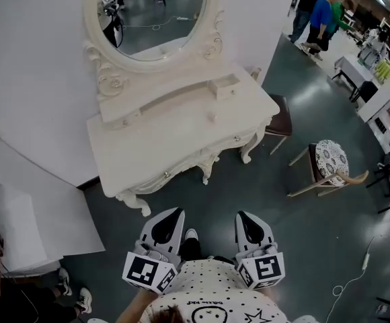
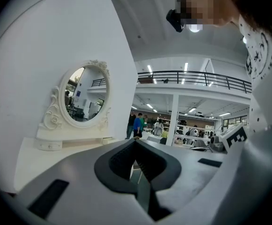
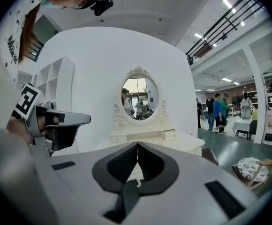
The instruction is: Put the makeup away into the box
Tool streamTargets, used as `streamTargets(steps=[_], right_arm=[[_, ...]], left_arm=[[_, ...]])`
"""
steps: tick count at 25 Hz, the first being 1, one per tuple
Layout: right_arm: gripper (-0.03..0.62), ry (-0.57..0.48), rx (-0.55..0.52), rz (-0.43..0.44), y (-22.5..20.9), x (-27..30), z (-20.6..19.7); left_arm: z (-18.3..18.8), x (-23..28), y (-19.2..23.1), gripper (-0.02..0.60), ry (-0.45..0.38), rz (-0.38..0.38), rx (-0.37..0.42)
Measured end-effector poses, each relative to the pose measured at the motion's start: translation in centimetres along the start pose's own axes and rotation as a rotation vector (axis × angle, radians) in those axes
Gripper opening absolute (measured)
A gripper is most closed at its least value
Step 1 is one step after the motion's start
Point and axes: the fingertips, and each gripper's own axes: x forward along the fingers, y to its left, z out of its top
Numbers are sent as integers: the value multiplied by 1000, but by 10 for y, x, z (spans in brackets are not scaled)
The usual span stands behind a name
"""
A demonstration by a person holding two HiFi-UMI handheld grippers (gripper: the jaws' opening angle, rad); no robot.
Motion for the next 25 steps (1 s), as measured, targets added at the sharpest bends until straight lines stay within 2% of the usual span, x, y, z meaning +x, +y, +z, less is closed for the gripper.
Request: streamTargets(steps=[6,11,18,25], right_arm=[[8,-11,19,-72,-6,24,4],[8,4,15,-88,-21,48,8],[8,31,9,-30,-51,98,16],[8,-6,-40,69,-111,170,50]], left_arm=[[2,25,28,-5,13,-36,-1],[-2,45,46,-5,29,-35,-24],[-4,85,70,-5,50,35,-57],[19,160,94,-5,-24,141,-35]])
